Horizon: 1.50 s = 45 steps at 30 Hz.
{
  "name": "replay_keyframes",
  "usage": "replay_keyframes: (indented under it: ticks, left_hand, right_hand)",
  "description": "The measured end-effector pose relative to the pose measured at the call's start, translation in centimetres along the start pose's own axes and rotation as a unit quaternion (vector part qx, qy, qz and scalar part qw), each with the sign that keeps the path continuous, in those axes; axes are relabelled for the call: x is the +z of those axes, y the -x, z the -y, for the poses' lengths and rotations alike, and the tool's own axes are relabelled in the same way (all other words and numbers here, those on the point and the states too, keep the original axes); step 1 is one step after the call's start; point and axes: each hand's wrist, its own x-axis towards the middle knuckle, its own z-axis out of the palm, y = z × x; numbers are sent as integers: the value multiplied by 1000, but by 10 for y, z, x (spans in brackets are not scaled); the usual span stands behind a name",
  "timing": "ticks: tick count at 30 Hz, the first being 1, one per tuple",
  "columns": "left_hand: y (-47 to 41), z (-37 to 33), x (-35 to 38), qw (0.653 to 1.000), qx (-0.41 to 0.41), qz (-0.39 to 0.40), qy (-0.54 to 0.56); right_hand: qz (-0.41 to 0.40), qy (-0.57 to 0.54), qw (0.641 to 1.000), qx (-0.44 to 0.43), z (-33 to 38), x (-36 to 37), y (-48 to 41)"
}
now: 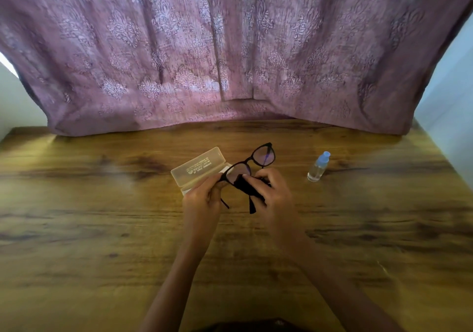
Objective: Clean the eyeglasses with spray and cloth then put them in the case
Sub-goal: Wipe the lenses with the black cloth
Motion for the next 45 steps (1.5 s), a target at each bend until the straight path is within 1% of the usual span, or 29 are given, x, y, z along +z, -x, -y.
replay_keyframes:
  ticks: [4, 6, 11, 17, 21, 26, 36, 40, 45]
  left_hand:
    - [1, 2, 0, 1000, -6, 7, -5]
    - [0, 0, 0, 1000, -5, 8, -2]
    - [-2, -4, 1, 1000, 14, 10, 0]
    - [1, -7, 4, 999, 14, 19, -25]
    - [0, -10, 3, 999, 20, 16, -19]
    - [-1, -8, 3, 1000, 17, 8, -15]
    - [0, -5, 3, 999, 26, 8, -25]
    - [-2, -9, 4, 999, 26, 11, -19]
    - [-2, -8, 4, 1000, 4, 8, -5]
  right_hand:
    - [-15, 5, 1000, 15, -3, -3, -3]
    - [-11, 7, 1000, 6, -3, -3, -2]
    - [25, -4, 999, -23, 7, 1, 2]
    - [18, -9, 999, -32, 13, 1, -10]
    - [10, -5, 1000, -17, 7, -2, -18]
    - [-21, 8, 1000, 14, -3, -5, -23]
    - [15, 8, 999, -40, 12, 6, -15]
    - [-5, 7, 1000, -24, 5, 1, -20]
    - [-29, 22, 999, 7, -4, -3, -24]
